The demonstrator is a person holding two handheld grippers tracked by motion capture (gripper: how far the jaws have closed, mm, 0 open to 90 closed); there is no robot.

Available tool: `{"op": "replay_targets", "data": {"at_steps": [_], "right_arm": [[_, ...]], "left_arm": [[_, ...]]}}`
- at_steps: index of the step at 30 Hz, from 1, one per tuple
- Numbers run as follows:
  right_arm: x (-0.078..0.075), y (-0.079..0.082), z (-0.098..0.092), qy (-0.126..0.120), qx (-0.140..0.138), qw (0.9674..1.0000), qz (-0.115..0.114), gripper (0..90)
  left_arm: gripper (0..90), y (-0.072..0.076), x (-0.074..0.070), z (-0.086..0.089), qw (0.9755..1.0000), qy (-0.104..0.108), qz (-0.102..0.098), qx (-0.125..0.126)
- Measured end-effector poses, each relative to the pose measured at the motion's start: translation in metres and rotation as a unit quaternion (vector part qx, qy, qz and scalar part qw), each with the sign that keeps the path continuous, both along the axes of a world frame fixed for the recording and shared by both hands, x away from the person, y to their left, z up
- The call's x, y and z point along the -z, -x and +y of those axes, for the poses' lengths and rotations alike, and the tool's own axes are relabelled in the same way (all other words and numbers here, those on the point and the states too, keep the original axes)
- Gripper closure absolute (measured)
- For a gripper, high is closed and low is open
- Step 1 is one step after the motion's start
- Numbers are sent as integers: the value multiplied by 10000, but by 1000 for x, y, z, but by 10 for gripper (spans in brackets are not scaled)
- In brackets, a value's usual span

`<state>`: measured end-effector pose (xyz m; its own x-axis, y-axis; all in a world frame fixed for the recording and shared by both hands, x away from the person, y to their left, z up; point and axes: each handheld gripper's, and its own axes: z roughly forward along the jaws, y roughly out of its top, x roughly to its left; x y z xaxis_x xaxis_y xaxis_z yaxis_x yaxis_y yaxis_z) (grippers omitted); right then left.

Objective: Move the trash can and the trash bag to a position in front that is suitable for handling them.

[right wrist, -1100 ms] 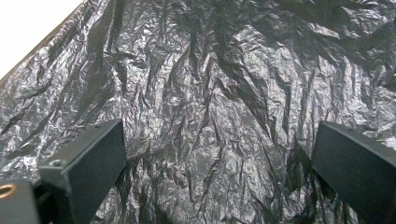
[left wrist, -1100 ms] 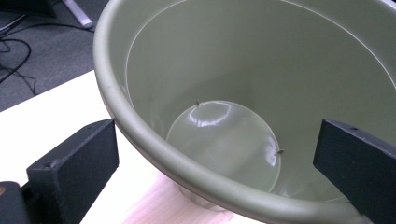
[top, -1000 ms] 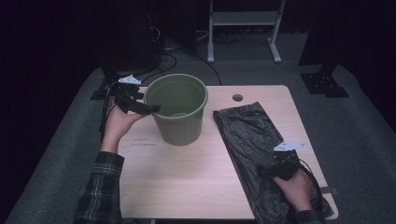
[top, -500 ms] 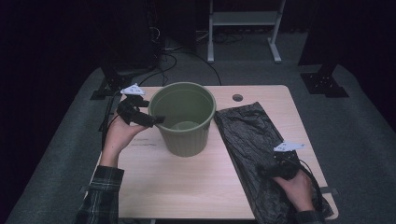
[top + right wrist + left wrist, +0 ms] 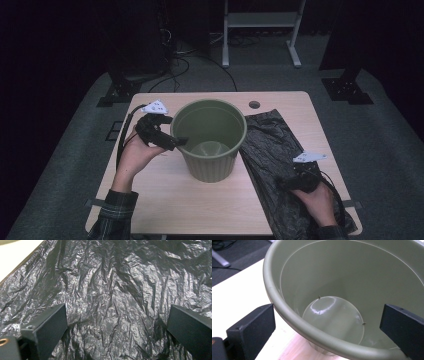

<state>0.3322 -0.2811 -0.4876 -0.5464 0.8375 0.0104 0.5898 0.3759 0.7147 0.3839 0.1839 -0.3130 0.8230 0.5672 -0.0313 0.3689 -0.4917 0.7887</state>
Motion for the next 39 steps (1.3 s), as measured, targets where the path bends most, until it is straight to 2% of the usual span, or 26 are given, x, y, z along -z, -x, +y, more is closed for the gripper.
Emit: {"op": "replay_targets", "data": {"at_steps": [5, 13, 20, 23, 28, 30, 35, 39], "right_arm": [[0, 0, 0, -1, 1, 10000, -1, 22], [0, 0, 0, 2, 1, 10000, 0, 22], [0, 0, 0, 3, 0, 10000, -1, 22], [0, 0, 0, 2, 1, 10000, -1, 22], [0, 0, 0, 2, 3, 10000, 0, 22], [0, 0, 0, 2, 6, 10000, 0, 22], [0, 0, 0, 2, 13, 10000, 0, 21], [0, 0, 0, 0, 13, 10000, 1, 21]], "left_arm": [[0, 10, 0, -8, 9999, -2, -1, 129], [0, 22, 3, -16, 9993, 115, 59, 357], [0, 33, 1, -22, 9988, -11, 88, 490], [0, 35, 0, -22, 9986, -35, 39, 533], [0, 31, -7, -17, 9990, 117, -75, 427], [0, 32, -14, -12, 9990, 233, -179, 334], [0, 43, -29, 4, 9980, 459, -377, 205], [0, 55, -33, 17, 9978, 481, -440, 88]]}}
